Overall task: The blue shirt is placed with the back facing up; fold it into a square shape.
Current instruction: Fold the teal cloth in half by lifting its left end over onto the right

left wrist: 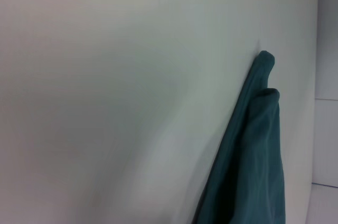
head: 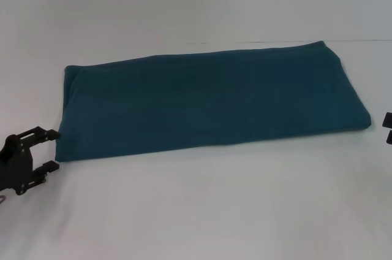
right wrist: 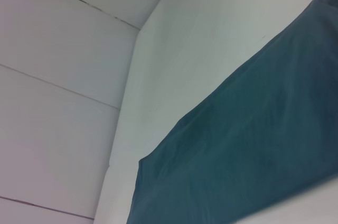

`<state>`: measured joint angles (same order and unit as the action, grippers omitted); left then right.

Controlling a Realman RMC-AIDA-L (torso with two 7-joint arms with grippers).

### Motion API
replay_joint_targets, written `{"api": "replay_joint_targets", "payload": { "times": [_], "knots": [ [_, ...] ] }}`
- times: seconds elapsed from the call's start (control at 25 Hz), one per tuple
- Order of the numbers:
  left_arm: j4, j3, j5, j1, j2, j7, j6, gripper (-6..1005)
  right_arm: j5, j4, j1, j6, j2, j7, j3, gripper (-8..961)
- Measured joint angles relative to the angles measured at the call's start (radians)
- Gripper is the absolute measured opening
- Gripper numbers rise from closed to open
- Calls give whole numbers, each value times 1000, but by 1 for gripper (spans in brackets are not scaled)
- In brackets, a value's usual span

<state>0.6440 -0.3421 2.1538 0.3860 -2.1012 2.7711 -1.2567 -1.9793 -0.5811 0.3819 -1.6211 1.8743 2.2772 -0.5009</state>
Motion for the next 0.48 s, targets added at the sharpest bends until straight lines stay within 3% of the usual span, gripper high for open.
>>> {"api": "replay_joint_targets", "payload": {
  "times": [0.48],
  "knots": [
    [-26,-2,10,11,2,2,35,704,-3,11,-1,1,-3,-4,24,735]
  ]
}}
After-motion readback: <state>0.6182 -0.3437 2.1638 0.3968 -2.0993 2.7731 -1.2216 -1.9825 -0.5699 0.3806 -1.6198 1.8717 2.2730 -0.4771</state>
